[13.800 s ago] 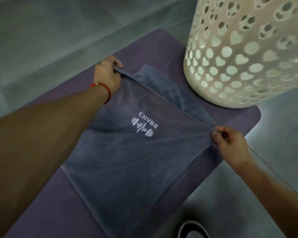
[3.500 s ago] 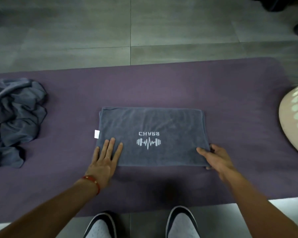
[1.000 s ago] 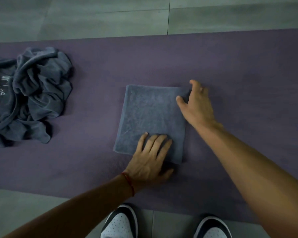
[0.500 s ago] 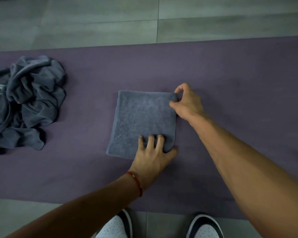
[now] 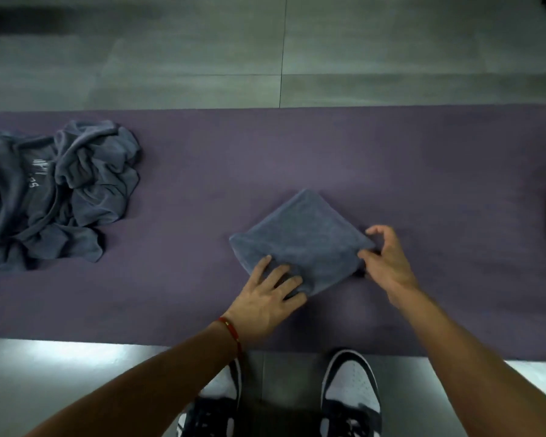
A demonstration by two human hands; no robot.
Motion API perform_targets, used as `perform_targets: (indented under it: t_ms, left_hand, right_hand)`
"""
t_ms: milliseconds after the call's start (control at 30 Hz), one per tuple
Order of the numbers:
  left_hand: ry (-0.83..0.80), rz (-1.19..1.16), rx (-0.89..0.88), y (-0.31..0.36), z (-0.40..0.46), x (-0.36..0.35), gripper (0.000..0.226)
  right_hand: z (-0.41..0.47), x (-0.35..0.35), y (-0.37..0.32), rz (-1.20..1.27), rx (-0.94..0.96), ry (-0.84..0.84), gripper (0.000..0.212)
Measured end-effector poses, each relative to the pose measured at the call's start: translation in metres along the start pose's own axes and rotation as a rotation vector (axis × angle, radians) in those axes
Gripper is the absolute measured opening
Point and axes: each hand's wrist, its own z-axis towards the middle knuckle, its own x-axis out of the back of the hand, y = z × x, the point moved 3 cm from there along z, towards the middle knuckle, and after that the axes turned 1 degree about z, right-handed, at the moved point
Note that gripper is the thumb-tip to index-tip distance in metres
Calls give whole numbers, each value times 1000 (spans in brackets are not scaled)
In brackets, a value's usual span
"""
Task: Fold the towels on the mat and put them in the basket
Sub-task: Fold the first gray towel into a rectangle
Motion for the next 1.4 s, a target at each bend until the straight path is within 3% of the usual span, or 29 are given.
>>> perform_targets:
  t_ms: [133, 200, 267, 333, 367, 433, 500, 567, 633, 700, 800, 900, 1033, 1167, 1233, 1300, 1367, 1400]
  left_hand:
    - [-63, -30, 18, 27, -28, 2, 30]
    - [-148, -150, 109, 29, -45, 0, 34]
    - [-204, -365, 252, 24, -57, 2, 31]
    - [-253, -538, 352, 17, -65, 7, 24]
    - [-254, -590, 365, 13, -66, 9, 31]
    - [-229, -663, 378, 4, -64, 12, 45]
    - [-177, -764, 389, -5, -59, 16, 41]
    - [-133, -849, 434, -14, -57, 17, 35]
    - [-89, -885, 545, -27, -56, 12, 36]
    - [-38, -1009, 699, -42, -50, 7, 38]
    - [90, -1218, 944, -61, -38, 6, 38]
    - [185, -1176, 1273, -73, -29, -1, 31]
    - [136, -1039, 1404, -78, -21, -16, 27]
    - [127, -839, 1366, -79, -12, -25, 25]
    - [145, -764, 1339, -79, -6, -28, 26]
    - [151, -726, 1324, -79, -4, -31, 25]
    - [158, -743, 1338, -80, -5, -31, 24]
    - [153, -736, 1349, -78, -4, -29, 25]
  right_hand:
    - [-73, 15, 32, -238, 148, 6, 34]
    - [-93, 11, 42, -297, 220, -37, 43]
    - [-101, 8, 43, -626, 358, -51, 57]
    - [-99, 6, 36, -1033, 556, 57, 71]
    - [-97, 4, 31, -1122, 653, 26, 80]
    - [-86, -1, 28, -1213, 859, -208, 97]
    - [-69, -6, 32, -1273, 992, -379, 98]
    - [-50, -8, 28, -1169, 940, -400, 86]
    - [-39, -5, 10, -886, 731, -397, 64]
    - [-28, -1, -9, -619, 542, -381, 45]
    - [-9, -2, -25, -431, 392, -328, 32]
    - [13, -11, -28, -275, 277, -222, 25]
    - [28, -34, -37, -355, 259, -78, 29]
    - [22, -54, -41, -576, 214, 66, 38]
    - [13, -62, -49, -691, 298, 192, 39]
    - [3, -73, -61, -798, 606, 256, 50]
    - [-3, -88, -62, -886, 900, 125, 50]
    - [-4, -95, -57, -942, 936, 33, 50]
